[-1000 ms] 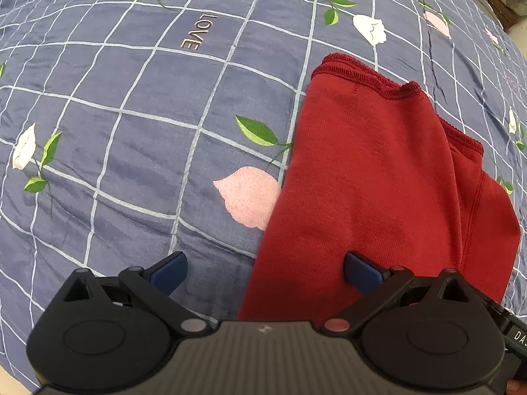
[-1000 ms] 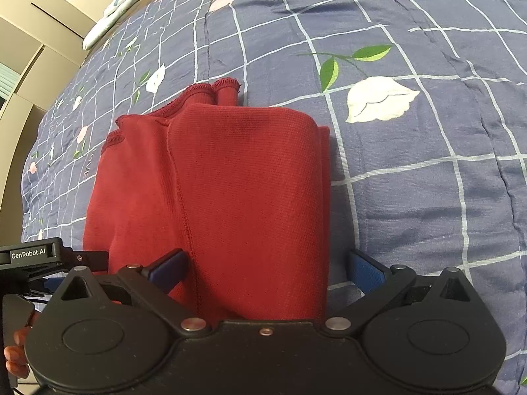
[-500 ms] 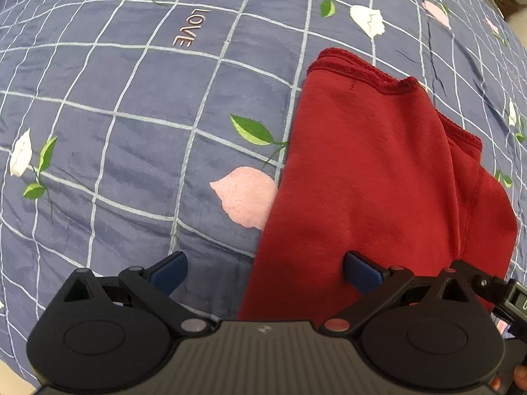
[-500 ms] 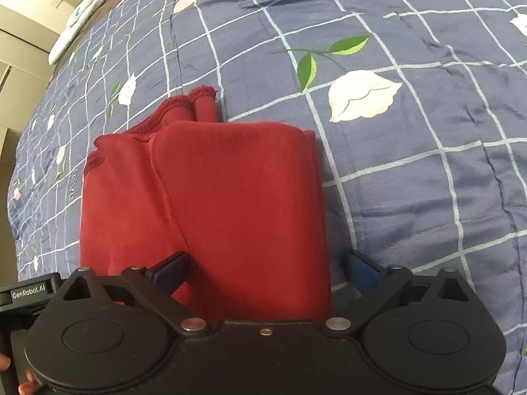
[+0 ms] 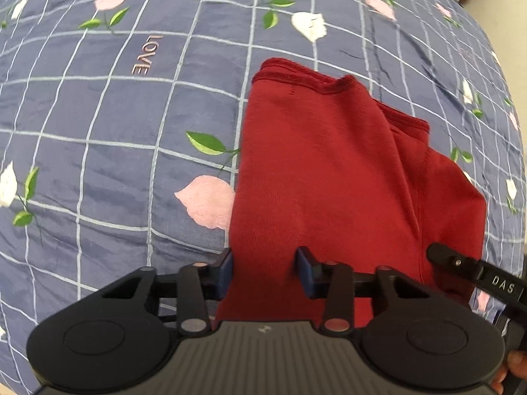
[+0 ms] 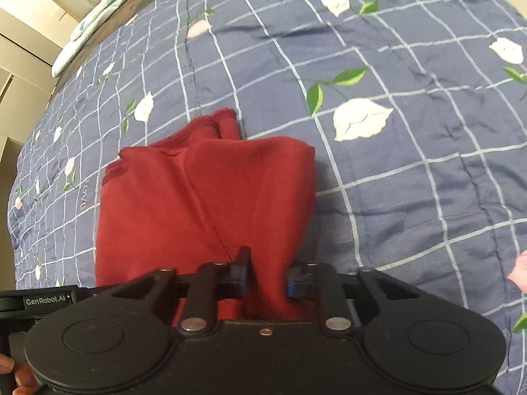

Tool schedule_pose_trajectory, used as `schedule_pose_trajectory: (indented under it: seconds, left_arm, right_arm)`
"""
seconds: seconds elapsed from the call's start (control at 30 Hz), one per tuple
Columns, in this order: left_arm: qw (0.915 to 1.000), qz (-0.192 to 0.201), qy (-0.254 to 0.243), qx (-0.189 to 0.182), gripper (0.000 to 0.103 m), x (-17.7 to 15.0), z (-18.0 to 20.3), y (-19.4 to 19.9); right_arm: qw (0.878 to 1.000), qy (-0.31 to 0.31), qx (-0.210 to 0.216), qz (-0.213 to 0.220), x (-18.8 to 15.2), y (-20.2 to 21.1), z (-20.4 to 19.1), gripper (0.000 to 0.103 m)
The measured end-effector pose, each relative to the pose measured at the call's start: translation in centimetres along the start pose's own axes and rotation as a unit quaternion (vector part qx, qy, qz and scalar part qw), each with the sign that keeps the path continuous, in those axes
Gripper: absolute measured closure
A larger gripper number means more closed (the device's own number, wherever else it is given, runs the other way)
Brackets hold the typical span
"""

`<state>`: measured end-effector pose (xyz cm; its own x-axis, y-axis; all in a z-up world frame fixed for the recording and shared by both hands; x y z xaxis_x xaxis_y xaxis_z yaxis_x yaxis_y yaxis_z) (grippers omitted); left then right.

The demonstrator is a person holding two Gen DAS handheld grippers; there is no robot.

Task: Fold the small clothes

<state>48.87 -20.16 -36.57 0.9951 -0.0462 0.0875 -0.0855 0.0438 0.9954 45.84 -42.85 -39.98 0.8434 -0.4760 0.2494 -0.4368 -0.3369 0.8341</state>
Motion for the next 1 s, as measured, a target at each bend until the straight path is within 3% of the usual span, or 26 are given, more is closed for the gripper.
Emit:
schedule_pose_trajectory:
  seconds: [0.17,0.47,0.7,1.0]
  left_arm:
    - [0.9997,0.012,-0.019,-0.014,0.076,-0.4,-0.1,1.4]
    - [0.9980,0.040,-0.023,-0.043,0.078,-1.2,-1.6,4.6]
    - [0.9973,0.062,0.010,-0.037,0.078,-2.5,-7.5,6.8]
    - [0.9944,0.087,0.060,0.004,0.078,-4.7,-17.4,8.8]
  right_arm:
    - [1.000,0.013,0.002,0.015,-0.5,1.2,-1.1,0.088]
    - [0.995,0.088,0.013,0.038,-0.6,3.8,-6.3,0.089]
    - [0.988,0.144,0.038,0.035,-2.8,3.4,-12.5,0.089]
    - [0.981,0.181,0.076,0.001,-8.0,-0.1,-20.2,0.089]
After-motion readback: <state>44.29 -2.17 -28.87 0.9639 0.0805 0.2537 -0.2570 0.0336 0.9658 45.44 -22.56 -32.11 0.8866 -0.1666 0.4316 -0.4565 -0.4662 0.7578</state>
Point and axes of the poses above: each gripper's, at about its wrist camera, not at the fingertips, and y roughly against the way its jaws point, z to its right, x to its top, the point moved 8 cm from there along -y, roughly the way its jaws point, and after that the axes turned 8 degrees about x, right-handed, at the moved point
